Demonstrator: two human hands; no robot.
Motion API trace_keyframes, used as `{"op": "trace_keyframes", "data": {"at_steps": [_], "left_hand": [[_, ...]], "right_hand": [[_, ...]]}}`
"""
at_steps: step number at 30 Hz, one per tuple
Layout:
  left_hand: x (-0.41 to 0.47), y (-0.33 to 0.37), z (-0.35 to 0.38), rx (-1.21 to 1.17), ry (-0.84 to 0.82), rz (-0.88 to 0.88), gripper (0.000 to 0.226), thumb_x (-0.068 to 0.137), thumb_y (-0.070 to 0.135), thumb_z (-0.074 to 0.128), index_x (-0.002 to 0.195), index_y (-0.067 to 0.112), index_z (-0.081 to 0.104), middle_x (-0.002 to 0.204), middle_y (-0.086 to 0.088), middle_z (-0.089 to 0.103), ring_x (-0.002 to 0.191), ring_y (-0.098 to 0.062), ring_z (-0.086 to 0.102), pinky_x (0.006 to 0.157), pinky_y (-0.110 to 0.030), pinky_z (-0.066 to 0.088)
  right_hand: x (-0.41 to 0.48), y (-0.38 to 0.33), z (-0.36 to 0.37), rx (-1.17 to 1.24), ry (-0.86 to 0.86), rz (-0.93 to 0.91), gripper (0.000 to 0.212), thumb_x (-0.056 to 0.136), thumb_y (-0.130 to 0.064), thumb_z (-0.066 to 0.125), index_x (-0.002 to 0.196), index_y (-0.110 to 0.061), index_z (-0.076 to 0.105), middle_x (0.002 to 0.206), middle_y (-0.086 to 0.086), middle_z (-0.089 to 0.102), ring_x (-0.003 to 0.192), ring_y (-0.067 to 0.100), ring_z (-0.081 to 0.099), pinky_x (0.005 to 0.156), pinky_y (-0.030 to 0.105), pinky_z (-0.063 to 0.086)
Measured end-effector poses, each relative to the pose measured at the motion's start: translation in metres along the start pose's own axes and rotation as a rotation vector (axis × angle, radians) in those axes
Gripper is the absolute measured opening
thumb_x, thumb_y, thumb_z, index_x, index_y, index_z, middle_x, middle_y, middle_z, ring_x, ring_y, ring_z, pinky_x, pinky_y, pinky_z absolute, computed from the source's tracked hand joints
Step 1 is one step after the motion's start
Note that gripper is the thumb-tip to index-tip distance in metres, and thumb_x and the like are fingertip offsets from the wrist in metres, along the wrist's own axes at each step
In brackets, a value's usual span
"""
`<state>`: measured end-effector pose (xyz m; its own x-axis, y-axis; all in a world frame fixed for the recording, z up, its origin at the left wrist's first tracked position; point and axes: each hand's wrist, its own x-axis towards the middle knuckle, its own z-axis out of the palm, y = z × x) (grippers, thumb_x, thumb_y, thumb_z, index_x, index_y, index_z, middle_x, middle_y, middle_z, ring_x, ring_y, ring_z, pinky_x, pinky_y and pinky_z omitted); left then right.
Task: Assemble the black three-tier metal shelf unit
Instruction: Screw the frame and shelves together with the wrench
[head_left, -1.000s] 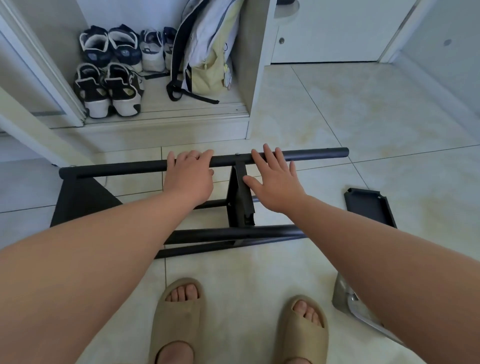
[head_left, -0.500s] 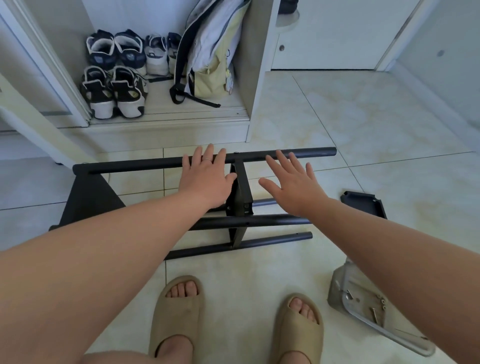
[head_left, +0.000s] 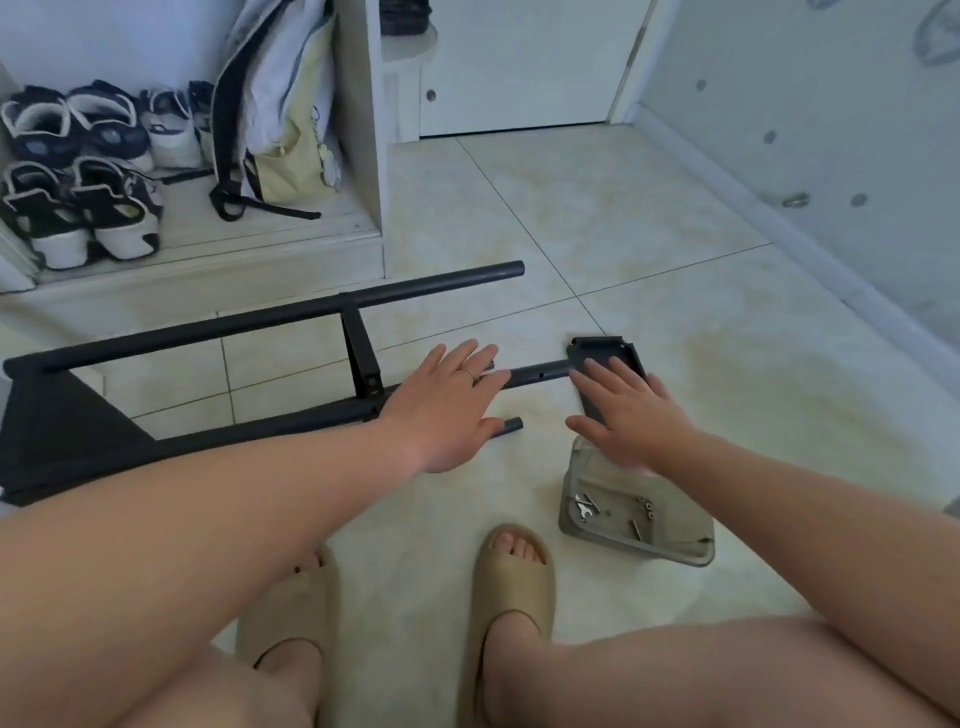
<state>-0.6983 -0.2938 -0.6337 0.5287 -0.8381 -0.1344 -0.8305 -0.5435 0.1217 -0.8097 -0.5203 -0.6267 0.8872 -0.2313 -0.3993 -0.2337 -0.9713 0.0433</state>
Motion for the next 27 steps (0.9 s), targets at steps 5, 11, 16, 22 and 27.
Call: {"op": "trace_keyframes", "data": {"at_steps": [5,11,16,22,27], "left_hand": [[0.031,0.041,0.028,-0.064,-0.134,0.163,0.058,0.104,0.046,0.036,0.156,0.023,0.022,0.168,-0.003,0.004,0.154,-0.022,0.003,0.124,-0.038,0.008],[0.059,0.074,0.095,-0.187,-0.396,0.182,0.055,0.101,0.040,0.048,0.151,0.022,0.031,0.162,-0.003,0.024,0.146,-0.026,0.029,0.114,-0.042,0.034],[0.078,0.086,0.160,-0.641,-0.644,-0.167,0.062,0.099,0.047,0.050,0.151,0.019,0.033,0.139,-0.009,0.057,0.124,-0.025,0.056,0.103,-0.036,0.044],[0.105,0.107,0.191,-0.939,-0.554,-0.346,0.033,0.101,0.041,0.050,0.125,0.018,0.054,0.094,-0.005,0.066,0.083,-0.021,0.060,0.072,-0.033,0.046],[0.109,0.108,0.198,-1.040,-0.515,-0.386,0.010,0.098,0.033,0.057,0.092,0.026,0.052,0.091,-0.005,0.069,0.087,-0.025,0.067,0.081,-0.042,0.055]], "right_hand": [[-0.001,0.039,0.041,0.029,-0.280,0.045,0.061,0.105,-0.055,0.032,0.160,-0.033,0.018,0.167,-0.006,0.018,0.155,0.021,0.014,0.122,0.047,0.021],[0.034,0.076,0.106,0.084,-0.504,0.139,0.050,0.106,-0.042,0.040,0.152,-0.024,0.041,0.149,0.006,0.051,0.133,0.030,0.050,0.107,0.040,0.043],[0.069,0.088,0.174,0.179,-0.487,0.127,0.042,0.102,-0.035,0.052,0.143,-0.024,0.052,0.137,0.008,0.060,0.121,0.032,0.058,0.099,0.041,0.050],[0.090,0.098,0.226,0.156,-0.420,0.102,0.031,0.099,-0.031,0.056,0.129,-0.022,0.057,0.123,0.010,0.064,0.109,0.035,0.063,0.086,0.041,0.053],[0.100,0.094,0.242,0.150,-0.338,0.077,0.040,0.099,-0.035,0.058,0.135,-0.020,0.048,0.130,0.008,0.057,0.114,0.036,0.060,0.084,0.043,0.052]]}}
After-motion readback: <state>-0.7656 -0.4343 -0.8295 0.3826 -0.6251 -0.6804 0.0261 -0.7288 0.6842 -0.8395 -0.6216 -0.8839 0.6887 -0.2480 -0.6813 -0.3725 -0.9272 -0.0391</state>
